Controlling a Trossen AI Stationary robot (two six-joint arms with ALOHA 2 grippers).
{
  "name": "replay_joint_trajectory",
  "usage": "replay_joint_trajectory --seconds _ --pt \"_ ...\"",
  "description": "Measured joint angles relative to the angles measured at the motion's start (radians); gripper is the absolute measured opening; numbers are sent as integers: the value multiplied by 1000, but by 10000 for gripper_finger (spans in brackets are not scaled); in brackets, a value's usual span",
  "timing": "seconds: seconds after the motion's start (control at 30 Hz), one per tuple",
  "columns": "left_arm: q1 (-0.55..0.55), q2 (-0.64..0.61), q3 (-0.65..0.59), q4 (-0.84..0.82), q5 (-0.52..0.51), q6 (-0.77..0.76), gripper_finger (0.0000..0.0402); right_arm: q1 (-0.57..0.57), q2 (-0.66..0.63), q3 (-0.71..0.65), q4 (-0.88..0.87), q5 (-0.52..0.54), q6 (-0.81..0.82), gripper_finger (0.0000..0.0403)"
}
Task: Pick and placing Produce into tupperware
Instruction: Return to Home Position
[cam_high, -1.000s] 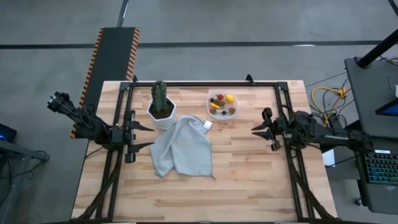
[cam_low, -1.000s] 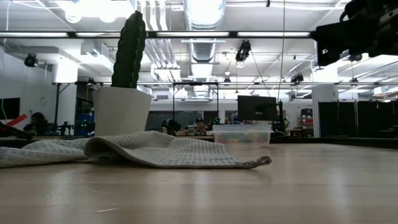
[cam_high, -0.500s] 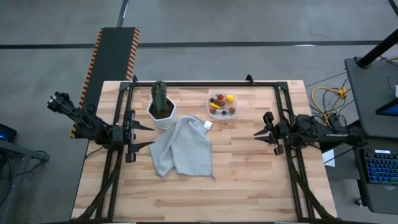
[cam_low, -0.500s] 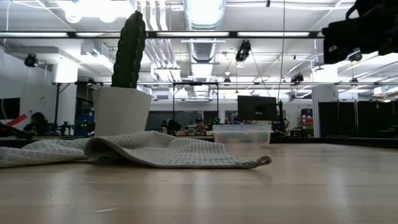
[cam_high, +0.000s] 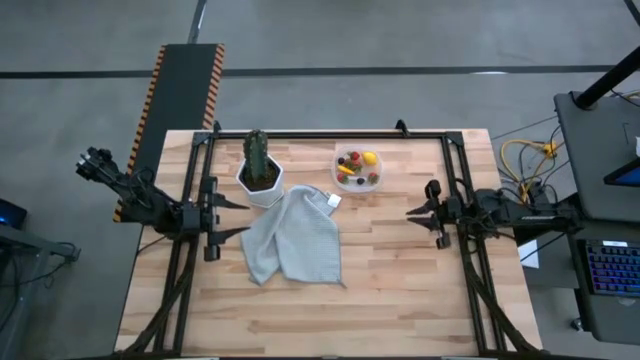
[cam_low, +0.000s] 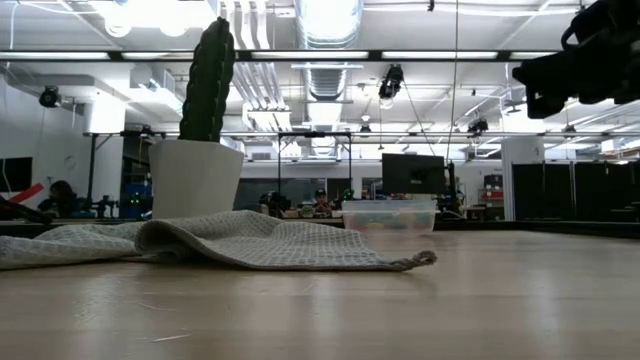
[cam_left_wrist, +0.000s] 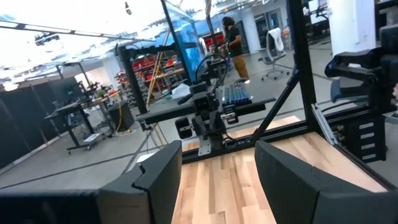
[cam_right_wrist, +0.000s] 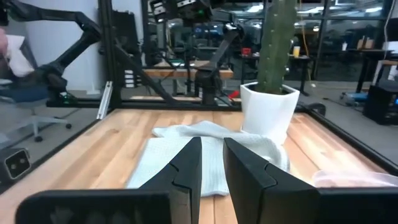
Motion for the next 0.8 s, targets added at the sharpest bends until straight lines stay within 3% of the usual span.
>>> replay_joint_trajectory --seconds 0.4,0.67,0.8 --pt "0 4 0 -1 -4 -1 190 0 17 -29 8 63 7 56" --pt "0 17 0 6 -4 -24 189 0 14 -29 8 63 -4 10" --pt "0 52 0 13 -4 -26 160 0 21 -29 8 62 -4 9"
